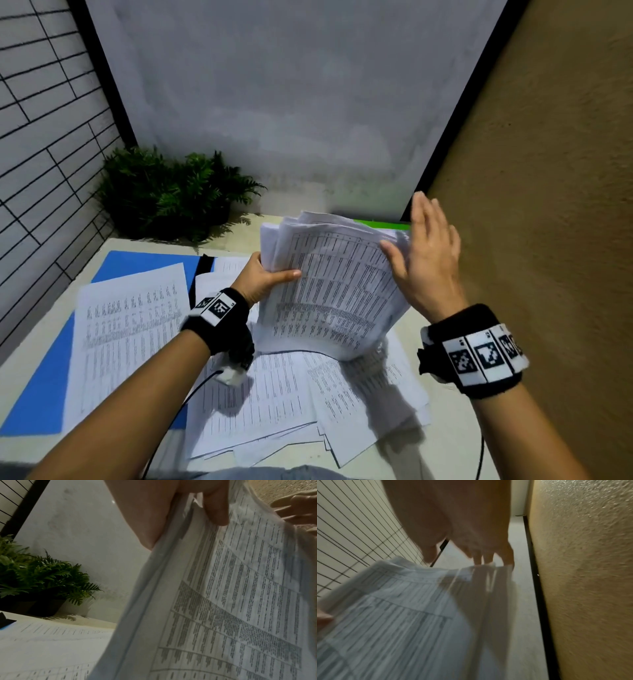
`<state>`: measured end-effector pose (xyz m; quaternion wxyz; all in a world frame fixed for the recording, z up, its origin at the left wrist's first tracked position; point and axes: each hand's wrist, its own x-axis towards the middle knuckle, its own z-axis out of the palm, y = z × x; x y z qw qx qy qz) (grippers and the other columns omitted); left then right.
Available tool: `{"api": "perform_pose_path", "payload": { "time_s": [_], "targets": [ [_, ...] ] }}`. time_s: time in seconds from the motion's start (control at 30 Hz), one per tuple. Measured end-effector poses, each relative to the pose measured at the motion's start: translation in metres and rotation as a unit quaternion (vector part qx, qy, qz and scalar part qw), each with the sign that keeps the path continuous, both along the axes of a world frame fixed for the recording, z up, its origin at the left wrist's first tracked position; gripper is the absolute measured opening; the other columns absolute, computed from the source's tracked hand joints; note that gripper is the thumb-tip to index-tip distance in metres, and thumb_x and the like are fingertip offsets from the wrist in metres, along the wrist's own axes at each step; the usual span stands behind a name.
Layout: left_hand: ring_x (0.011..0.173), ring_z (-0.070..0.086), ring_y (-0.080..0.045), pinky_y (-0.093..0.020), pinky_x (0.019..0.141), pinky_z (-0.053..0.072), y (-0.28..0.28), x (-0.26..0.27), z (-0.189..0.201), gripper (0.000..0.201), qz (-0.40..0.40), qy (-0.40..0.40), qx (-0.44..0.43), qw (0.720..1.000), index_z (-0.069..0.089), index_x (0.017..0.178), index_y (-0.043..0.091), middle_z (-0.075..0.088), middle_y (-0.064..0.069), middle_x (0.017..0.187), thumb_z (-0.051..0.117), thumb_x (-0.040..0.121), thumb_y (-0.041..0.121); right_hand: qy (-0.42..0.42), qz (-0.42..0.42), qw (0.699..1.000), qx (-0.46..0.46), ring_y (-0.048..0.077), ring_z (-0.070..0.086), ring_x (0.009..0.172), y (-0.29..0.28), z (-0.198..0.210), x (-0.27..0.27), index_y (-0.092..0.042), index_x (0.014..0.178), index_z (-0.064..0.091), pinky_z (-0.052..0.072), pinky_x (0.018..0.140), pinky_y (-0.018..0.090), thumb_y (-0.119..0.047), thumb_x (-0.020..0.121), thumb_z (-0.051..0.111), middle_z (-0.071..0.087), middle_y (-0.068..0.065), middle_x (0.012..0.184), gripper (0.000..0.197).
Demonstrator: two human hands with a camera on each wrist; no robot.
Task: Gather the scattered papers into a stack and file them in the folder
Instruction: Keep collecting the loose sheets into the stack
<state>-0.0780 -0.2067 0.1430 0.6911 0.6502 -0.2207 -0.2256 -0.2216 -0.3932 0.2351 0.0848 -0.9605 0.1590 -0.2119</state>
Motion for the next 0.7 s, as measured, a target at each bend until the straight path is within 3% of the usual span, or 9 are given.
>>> {"api": "perform_pose_path", "payload": {
  "time_s": [0.07,0.13,0.23,0.33,0.43,0.5,0.6,0.7],
  "targets": [
    [0.071,0.068,-0.005,-0.017,0.061,0.056,-0.001,-0.002,0.0,0.071,-0.003,-0.001,-0.002,1.0,0.061,0.08,0.023,0.072,0.006,0.07,0.085,0.02,0.052,0.154,0.013,0.987,-0.037,0.025,0.005,0.146,0.01,0.006,0.004,-0.014,0.147,0.001,0.007,0.112,0.058,-0.063,0.084,0.033,0.009,0.006,0.158,0.087],
    [0.073,0.069,-0.006,-0.018,0.063,0.056,-0.003,-0.004,0.002,0.067,-0.016,-0.001,-0.001,1.0,0.062,0.082,0.024,0.073,0.006,0.073,0.086,0.023,0.046,0.198,0.03,0.978,-0.057,0.024,0.001,0.146,0.021,0.008,0.014,-0.018,0.147,-0.003,0.002,0.112,0.06,-0.056,0.089,0.034,0.006,0.003,0.158,0.079],
    [0.073,0.068,-0.002,-0.018,0.066,0.056,-0.005,-0.006,0.003,0.051,-0.028,-0.009,0.005,1.0,0.062,0.084,0.026,0.074,0.011,0.075,0.081,0.036,0.034,0.199,0.081,0.974,-0.068,0.025,0.005,0.145,0.043,0.01,0.034,-0.021,0.147,-0.001,0.0,0.111,0.063,-0.044,0.094,0.034,0.013,0.002,0.157,0.068],
    [0.07,0.066,-0.003,-0.023,0.07,0.055,-0.006,-0.009,0.006,0.047,-0.015,-0.008,0.002,1.0,0.061,0.082,0.024,0.069,0.001,0.074,0.076,0.039,0.032,0.196,0.145,0.968,-0.061,0.026,0.008,0.145,0.064,0.011,0.047,-0.028,0.147,0.001,-0.001,0.11,0.064,-0.038,0.092,0.043,0.016,0.002,0.156,0.07],
    [0.078,0.06,-0.014,-0.038,0.081,0.051,-0.003,-0.01,0.008,0.047,-0.009,-0.006,0.0,1.0,0.057,0.082,0.022,0.061,-0.007,0.081,0.075,0.04,0.032,0.168,0.191,0.964,-0.075,0.024,0.002,0.146,0.076,0.014,0.054,-0.029,0.147,-0.004,-0.002,0.11,0.063,-0.041,0.091,0.046,0.008,-0.001,0.158,0.076],
    [0.083,0.059,-0.021,-0.046,0.085,0.049,-0.001,-0.01,0.009,0.042,-0.013,-0.003,-0.001,1.0,0.06,0.079,0.022,0.062,-0.01,0.083,0.078,0.041,0.029,0.114,0.178,0.975,-0.062,0.022,-0.001,0.146,0.079,0.016,0.055,-0.023,0.147,-0.007,-0.002,0.112,0.058,-0.041,0.093,0.043,0.003,0.0,0.159,0.075],
    [0.08,0.063,-0.009,-0.037,0.08,0.053,0.0,-0.01,0.005,0.054,-0.01,0.0,0.01,1.0,0.058,0.081,0.022,0.064,-0.004,0.083,0.083,0.033,0.032,0.164,0.214,0.959,-0.086,0.022,0.002,0.146,0.086,0.016,0.055,-0.016,0.147,-0.007,-0.002,0.114,0.055,-0.043,0.09,0.047,0.005,0.004,0.158,0.082],
    [0.076,0.064,-0.001,-0.033,0.076,0.051,-0.004,-0.009,0.008,0.036,-0.014,-0.009,0.012,1.0,0.06,0.085,0.015,0.064,-0.006,0.085,0.08,0.055,0.014,0.085,0.195,0.976,-0.041,0.022,0.001,0.146,0.088,0.015,0.054,-0.013,0.147,-0.005,-0.002,0.115,0.052,-0.038,0.091,0.047,0.006,0.005,0.158,0.08]
  ]
}}
